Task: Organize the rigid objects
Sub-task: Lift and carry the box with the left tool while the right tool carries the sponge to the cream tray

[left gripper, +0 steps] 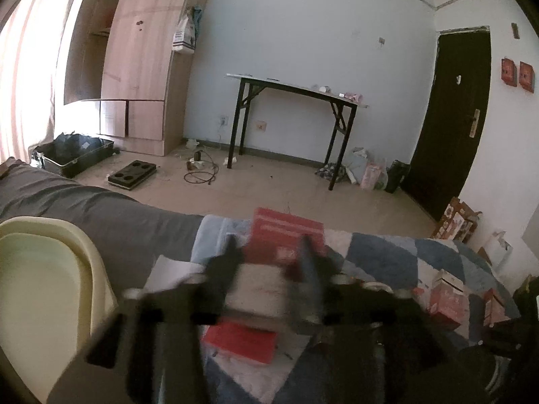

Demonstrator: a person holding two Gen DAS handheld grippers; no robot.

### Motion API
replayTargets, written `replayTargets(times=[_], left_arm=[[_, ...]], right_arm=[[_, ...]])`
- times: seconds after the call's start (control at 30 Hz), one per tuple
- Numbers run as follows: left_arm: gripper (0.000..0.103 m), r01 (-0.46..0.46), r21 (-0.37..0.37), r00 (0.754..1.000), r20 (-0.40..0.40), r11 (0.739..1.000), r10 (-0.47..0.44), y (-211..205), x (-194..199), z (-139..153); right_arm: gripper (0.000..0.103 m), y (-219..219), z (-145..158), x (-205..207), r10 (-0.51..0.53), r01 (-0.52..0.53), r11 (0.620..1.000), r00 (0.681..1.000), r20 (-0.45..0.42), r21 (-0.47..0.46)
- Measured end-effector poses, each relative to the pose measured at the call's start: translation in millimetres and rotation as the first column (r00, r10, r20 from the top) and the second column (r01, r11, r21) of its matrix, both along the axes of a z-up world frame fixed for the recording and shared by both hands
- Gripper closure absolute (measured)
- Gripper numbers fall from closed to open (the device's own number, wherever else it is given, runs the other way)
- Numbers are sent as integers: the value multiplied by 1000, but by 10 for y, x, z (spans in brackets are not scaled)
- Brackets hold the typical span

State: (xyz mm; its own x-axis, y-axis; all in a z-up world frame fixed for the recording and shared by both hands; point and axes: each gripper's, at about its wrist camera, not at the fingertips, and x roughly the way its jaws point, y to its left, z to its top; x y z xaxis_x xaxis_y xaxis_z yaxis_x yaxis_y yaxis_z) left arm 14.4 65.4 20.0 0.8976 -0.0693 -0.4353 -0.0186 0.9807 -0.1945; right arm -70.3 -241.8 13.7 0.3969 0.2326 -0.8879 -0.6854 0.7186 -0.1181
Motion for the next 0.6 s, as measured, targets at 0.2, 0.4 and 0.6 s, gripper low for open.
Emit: replayTargets(times=[0.2,0.4,0.6], left_arm=[[8,-13,7,997,73,1000,12,-38,-92,81],[8,17,68,1000,21,998,-18,-155,14,-1],[7,16,96,1000,6,995,-16,-218,20,-44]], right_arm=[[35,-29,36,22,-20,20,999,1000,1,29],[35,-40,33,47,-39,39,999,999,-6,34],[35,-50,58,64,-58,58,997,998,3,52]])
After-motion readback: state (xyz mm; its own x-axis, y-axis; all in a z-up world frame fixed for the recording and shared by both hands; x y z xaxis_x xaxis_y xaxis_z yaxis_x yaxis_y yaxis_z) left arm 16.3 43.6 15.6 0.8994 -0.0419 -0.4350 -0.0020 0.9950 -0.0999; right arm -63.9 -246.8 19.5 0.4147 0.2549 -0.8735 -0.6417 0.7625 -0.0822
